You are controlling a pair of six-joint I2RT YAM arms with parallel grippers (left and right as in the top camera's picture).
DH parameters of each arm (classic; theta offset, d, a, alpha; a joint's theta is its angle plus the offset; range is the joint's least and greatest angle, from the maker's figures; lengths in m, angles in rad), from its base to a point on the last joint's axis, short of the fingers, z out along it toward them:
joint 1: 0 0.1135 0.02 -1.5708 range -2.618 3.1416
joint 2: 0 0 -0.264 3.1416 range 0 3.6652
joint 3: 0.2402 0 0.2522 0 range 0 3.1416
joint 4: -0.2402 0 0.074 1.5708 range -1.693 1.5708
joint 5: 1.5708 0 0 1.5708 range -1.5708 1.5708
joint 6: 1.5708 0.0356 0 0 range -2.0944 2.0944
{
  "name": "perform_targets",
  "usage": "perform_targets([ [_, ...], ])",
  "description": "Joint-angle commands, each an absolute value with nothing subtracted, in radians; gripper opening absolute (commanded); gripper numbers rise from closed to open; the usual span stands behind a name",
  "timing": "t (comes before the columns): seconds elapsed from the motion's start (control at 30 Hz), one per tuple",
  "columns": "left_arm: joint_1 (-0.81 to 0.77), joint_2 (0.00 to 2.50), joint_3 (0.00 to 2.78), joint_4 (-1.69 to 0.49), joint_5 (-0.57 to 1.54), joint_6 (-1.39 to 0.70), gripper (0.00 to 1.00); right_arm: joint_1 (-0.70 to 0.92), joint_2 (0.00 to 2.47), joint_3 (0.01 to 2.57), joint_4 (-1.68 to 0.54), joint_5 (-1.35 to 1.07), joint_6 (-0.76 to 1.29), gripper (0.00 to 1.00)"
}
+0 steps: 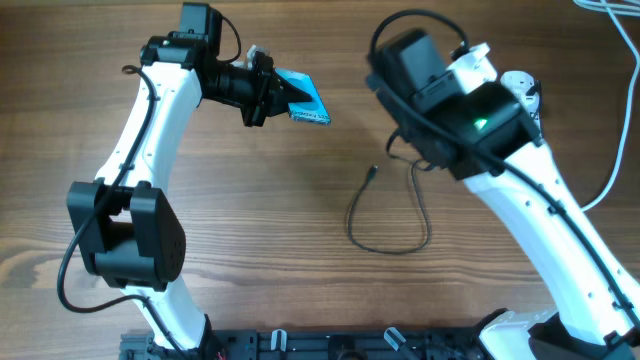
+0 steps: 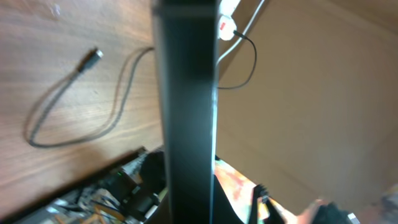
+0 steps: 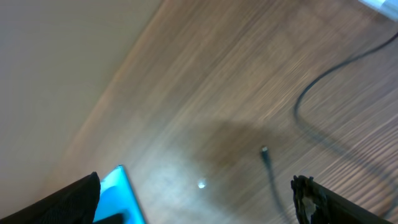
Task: Plug charger to phone and switch on socket
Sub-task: 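Release the phone with the right gripper and move it over the cable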
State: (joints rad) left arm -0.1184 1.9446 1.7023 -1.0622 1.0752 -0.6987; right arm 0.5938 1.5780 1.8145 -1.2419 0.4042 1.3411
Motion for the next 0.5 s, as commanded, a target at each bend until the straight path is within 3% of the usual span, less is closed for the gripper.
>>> perform_targets([
  [0.0,-0.12,1.911,1.703,-1.075,0.936,-0.58,0.04,0.492,1.61,1.792,-1.229,0.183,0.992,1.0],
  [0.07,-0.12,1.911,1.703,-1.09,0.842,-0.581,0.04,0.455,1.631,1.762,-1.229,0.113,0.908,0.99],
  [0.37,-0.12,1.911,1.703,-1.13,0.715,-0.583,0.04,0.473,1.715,1.531,-1.151,0.016,0.918,0.99],
  [0.47,-0.12,1.911,1.703,-1.149,0.683,-0.583,0.04,0.473,1.742,1.407,-1.044,-0.065,0.918,0.87],
])
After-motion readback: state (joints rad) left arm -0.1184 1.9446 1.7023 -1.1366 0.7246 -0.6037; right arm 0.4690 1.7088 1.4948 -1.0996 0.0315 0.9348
